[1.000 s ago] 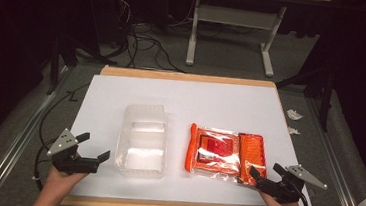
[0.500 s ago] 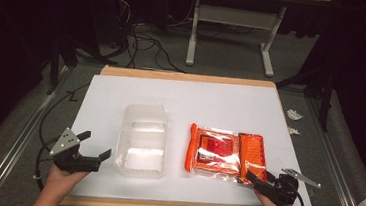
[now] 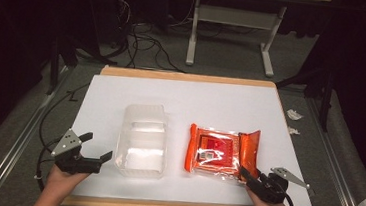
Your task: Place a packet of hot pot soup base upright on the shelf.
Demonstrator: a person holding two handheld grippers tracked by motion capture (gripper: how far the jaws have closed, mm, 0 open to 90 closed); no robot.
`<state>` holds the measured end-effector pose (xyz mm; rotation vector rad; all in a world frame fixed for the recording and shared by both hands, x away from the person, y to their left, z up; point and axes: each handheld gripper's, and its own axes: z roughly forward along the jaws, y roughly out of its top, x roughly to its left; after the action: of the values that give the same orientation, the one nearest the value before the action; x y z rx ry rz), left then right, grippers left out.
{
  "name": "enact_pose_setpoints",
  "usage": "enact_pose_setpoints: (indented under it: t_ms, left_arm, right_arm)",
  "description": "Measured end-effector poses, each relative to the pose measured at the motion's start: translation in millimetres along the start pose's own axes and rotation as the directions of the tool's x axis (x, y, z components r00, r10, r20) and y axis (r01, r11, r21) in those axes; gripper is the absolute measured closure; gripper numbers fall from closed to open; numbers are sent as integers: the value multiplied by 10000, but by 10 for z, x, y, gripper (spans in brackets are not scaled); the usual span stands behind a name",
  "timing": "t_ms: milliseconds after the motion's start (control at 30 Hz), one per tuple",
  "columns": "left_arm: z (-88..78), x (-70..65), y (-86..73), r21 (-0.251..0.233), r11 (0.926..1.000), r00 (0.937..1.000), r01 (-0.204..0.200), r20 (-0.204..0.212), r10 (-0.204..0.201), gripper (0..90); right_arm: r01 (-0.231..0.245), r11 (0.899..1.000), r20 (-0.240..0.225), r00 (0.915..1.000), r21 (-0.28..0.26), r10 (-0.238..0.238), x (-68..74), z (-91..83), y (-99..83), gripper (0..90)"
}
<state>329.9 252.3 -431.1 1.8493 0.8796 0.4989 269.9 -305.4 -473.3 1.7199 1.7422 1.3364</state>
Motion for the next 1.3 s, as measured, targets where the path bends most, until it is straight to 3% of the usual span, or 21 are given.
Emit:
enact_pose_setpoints:
  t_ms: [200,467,600,700,767,900,967,1100,1167,1300]
  left_arm:
    - [-5,-15,-2,-55,9999,9999,128,25,-128,28]
    - [9,-13,-1,5,10000,10000,62,-72,-62,32]
    - [-13,2,1,-65,9999,9998,126,-132,-126,33]
    - [-24,10,-8,-51,9998,9998,172,-140,-173,33]
    - [-27,7,-15,-61,9998,9997,185,-130,-186,33]
    - [-32,8,-15,-96,9998,9998,161,-147,-163,33]
    - [-37,5,-16,-85,9999,9999,109,-117,-110,35]
    - [-16,5,-24,-8,9999,9999,120,-120,-120,35]
    - [-14,1,-25,19,9999,9999,100,-115,-100,35]
    - [-18,-1,-26,-14,10000,9999,89,-130,-89,35]
  right_arm:
    - [-367,9990,421,9984,-244,377,-100,-6,-16,900]
    - [456,9916,695,9969,-1211,-374,-68,-72,155,900]
    - [752,9808,313,9970,-1802,-707,21,-143,288,900]
    - [1486,9625,141,9887,-2268,-1493,179,-203,424,900]
    - [1725,9510,-145,9831,-2564,-1823,302,-227,516,900]
    - [2309,9266,-557,9645,-2968,-2582,536,-218,677,900]
    - [2678,9124,-699,9505,-3094,-3027,632,-209,758,900]
    - [2927,8895,-1056,9315,-3510,-3482,769,-229,902,900]
    - [3272,8728,-955,9184,-3623,-3839,828,-254,959,900]
    - [3520,8511,-947,9039,-3895,-4172,879,-317,1041,900]
